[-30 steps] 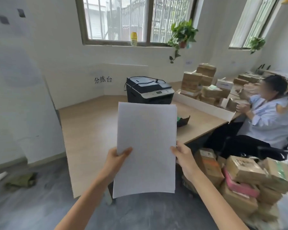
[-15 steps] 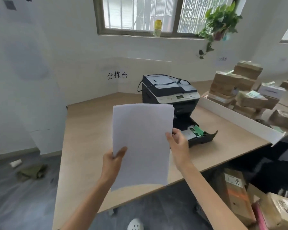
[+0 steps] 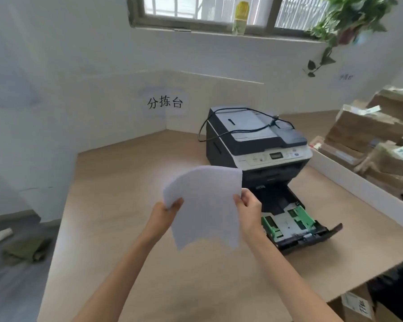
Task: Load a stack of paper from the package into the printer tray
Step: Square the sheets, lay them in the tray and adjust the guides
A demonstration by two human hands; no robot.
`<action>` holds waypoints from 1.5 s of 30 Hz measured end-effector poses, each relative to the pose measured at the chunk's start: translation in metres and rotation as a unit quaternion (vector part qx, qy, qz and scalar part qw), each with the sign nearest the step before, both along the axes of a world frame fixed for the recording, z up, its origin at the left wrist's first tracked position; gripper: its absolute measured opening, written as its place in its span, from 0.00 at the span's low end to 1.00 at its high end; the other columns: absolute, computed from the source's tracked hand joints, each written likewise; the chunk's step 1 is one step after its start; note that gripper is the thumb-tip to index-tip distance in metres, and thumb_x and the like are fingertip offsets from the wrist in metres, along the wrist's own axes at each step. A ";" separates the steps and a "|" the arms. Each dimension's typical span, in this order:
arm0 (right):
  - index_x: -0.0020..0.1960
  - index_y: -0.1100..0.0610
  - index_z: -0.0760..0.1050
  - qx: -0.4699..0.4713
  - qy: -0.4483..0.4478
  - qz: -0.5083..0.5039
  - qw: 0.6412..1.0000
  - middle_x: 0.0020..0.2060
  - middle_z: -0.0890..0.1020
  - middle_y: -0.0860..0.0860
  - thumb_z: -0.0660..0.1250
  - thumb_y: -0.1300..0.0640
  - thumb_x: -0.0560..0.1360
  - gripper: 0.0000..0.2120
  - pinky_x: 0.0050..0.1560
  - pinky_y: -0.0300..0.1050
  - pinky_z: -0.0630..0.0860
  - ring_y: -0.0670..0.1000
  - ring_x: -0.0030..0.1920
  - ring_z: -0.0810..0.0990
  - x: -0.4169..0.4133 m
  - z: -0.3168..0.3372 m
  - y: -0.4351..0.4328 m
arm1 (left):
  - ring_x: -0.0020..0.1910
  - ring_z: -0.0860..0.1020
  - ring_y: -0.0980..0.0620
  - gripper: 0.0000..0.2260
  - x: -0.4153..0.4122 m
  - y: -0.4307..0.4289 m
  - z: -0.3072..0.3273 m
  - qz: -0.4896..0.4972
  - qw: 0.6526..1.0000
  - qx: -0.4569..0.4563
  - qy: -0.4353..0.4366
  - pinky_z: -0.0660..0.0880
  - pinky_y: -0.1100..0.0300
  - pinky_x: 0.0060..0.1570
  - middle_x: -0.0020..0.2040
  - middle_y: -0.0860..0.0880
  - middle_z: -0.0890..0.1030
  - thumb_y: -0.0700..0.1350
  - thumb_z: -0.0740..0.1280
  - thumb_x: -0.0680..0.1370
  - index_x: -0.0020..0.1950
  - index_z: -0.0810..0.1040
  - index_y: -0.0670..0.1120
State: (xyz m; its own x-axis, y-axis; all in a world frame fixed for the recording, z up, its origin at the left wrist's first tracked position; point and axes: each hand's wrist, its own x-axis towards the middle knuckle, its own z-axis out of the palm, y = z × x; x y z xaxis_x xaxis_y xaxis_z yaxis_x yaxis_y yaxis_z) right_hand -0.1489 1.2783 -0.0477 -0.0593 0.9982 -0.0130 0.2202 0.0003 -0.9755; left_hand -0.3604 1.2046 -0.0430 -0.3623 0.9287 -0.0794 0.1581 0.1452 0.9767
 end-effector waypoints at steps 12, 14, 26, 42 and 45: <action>0.45 0.53 0.81 -0.106 -0.030 0.107 0.988 0.36 0.82 0.46 0.69 0.65 0.74 0.07 0.33 0.27 0.73 0.32 0.31 0.79 -0.009 -0.062 0.061 | 0.48 0.81 0.49 0.10 0.012 0.039 -0.067 0.016 0.992 -0.105 -0.069 0.77 0.51 0.52 0.48 0.46 0.84 0.37 0.67 0.76 0.56 0.81 0.44; 0.39 0.45 0.81 -0.094 -0.041 0.120 0.987 0.35 0.83 0.42 0.69 0.65 0.73 0.15 0.33 0.24 0.72 0.31 0.32 0.79 -0.009 -0.067 0.070 | 0.42 0.78 0.51 0.07 0.015 0.041 -0.070 0.042 0.992 -0.098 -0.062 0.76 0.54 0.45 0.42 0.48 0.82 0.37 0.66 0.76 0.49 0.82 0.44; 0.45 0.44 0.81 -0.128 -0.024 0.209 0.969 0.40 0.85 0.41 0.70 0.65 0.73 0.15 0.43 0.31 0.78 0.36 0.43 0.82 0.005 -0.103 0.105 | 0.36 0.74 0.52 0.04 0.029 0.053 -0.112 0.093 0.988 -0.104 -0.064 0.73 0.54 0.40 0.37 0.47 0.78 0.40 0.70 0.73 0.38 0.78 0.47; 0.39 0.57 0.81 -0.129 -0.013 0.224 0.966 0.35 0.83 0.48 0.73 0.60 0.71 0.03 0.41 0.34 0.73 0.42 0.37 0.78 0.016 -0.092 0.137 | 0.27 0.69 0.55 0.15 0.011 0.075 -0.092 0.236 0.965 -0.102 -0.053 0.65 0.61 0.28 0.27 0.50 0.73 0.37 0.71 0.74 0.28 0.74 0.45; 0.42 0.55 0.82 -0.126 -0.004 0.209 0.970 0.37 0.85 0.47 0.74 0.59 0.70 0.02 0.41 0.30 0.75 0.39 0.37 0.82 0.026 -0.087 0.144 | 0.28 0.77 0.65 0.11 -0.001 0.072 -0.070 0.303 0.944 -0.028 -0.131 0.74 0.62 0.35 0.32 0.56 0.81 0.35 0.71 0.73 0.35 0.79 0.48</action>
State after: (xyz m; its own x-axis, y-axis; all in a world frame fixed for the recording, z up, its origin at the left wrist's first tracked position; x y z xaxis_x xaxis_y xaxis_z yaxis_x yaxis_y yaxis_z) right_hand -0.1226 1.4219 -0.1347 -0.4578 0.8516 -0.2554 0.2589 -0.1471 -0.9546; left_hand -0.3610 1.2770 -0.1131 -0.7864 0.5492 -0.2827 -0.2159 0.1845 0.9588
